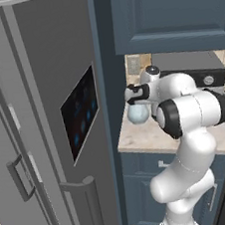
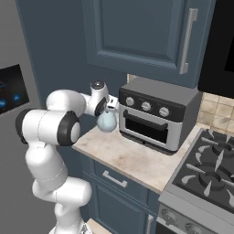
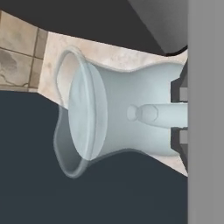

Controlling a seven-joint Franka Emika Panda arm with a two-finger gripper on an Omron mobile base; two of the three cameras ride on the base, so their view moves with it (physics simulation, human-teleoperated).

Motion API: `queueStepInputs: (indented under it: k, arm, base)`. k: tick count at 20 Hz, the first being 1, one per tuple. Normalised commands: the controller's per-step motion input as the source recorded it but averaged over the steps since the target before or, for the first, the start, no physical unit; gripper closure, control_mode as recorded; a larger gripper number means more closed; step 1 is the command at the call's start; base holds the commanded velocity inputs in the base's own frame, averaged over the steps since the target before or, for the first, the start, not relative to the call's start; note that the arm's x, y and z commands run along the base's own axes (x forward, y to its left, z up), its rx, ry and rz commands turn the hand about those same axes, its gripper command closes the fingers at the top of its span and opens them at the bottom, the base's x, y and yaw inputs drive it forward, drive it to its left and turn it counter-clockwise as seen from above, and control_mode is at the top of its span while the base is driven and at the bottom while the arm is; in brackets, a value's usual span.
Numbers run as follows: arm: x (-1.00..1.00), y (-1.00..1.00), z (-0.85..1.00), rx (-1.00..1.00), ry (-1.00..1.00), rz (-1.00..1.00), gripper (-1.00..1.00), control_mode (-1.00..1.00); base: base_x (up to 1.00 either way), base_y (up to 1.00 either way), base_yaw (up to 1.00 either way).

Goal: Move the lemon and bread from the second highest shelf to the top shelf to make space. Then, place the pitcher from the counter on the cleared second highest shelf.

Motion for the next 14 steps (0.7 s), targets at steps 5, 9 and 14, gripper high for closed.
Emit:
queueStepInputs:
  k: [5,9,14]
  arm:
    - [-0.69,0.01,-0.24,0.00,-0.26,0.16,1.00,-1.00]
    - [-0.71,0.00,0.08,0.00,-0.35,0.16,1.00,-1.00]
    - [-0.53,0.00,0.76,0.00,-0.23,0.09,1.00,-1.00]
  base:
    - [0.00,0.00,0.00]
    - [0.00,0.00,0.00]
    - [0.00,0.00,0.00]
